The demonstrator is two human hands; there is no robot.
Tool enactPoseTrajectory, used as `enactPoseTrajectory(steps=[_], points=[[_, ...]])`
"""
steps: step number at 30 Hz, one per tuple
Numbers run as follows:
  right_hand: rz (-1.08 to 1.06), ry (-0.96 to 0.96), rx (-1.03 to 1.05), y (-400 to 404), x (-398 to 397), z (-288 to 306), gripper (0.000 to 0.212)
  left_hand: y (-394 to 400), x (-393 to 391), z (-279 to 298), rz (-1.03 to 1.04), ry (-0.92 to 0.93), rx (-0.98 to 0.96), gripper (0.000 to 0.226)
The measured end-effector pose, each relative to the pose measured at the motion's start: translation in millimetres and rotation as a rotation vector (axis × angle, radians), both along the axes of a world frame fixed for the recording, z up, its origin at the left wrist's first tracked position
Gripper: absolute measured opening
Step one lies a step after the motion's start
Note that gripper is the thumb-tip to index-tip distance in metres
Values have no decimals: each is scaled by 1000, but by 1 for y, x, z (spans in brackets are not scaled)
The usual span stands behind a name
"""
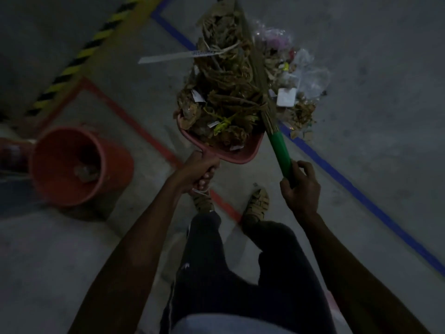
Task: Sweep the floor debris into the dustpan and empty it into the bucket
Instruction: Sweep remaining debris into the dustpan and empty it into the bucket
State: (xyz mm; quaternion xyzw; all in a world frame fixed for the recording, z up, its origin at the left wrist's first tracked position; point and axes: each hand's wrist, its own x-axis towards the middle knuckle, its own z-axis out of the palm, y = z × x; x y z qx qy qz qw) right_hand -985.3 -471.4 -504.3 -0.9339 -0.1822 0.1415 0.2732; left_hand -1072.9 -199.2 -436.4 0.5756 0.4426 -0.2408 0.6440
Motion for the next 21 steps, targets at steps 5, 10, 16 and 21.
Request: enactPoseTrajectory(steps=[5, 10, 16, 21], points=[[93, -75, 84, 26, -12, 74, 54, 3, -44, 75, 162, -24, -1, 31], [219, -77, 181, 45, -7, 126, 53, 10, -88, 121, 288, -54, 2, 26], [377, -92, 255, 81, -3, 160, 53, 21, -132, 148, 484, -146, 21, 33], [534, -102, 257, 119, -24, 169, 55, 34, -177, 151, 612, -147, -14, 35]])
